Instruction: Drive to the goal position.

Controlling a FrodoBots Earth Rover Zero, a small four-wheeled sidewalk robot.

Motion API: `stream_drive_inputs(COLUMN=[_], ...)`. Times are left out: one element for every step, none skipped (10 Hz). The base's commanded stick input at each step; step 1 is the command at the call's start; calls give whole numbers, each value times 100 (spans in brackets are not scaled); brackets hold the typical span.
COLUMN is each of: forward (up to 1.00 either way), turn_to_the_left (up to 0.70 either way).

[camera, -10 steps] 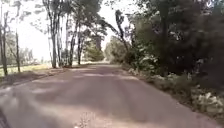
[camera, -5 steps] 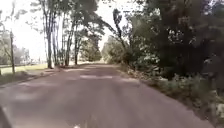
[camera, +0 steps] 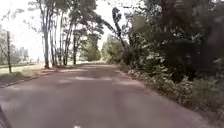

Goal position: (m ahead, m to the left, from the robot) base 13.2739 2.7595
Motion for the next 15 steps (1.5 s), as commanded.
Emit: stream_drive_inputs(forward=[100,100,100,100,100,100,100,100,100,100,100,100,100,100,100], turn_to_the_left=[-6,-6,-6,-6,-6,-6,-6,-6,-6,-6,-6,-6,-6,-6,-6])
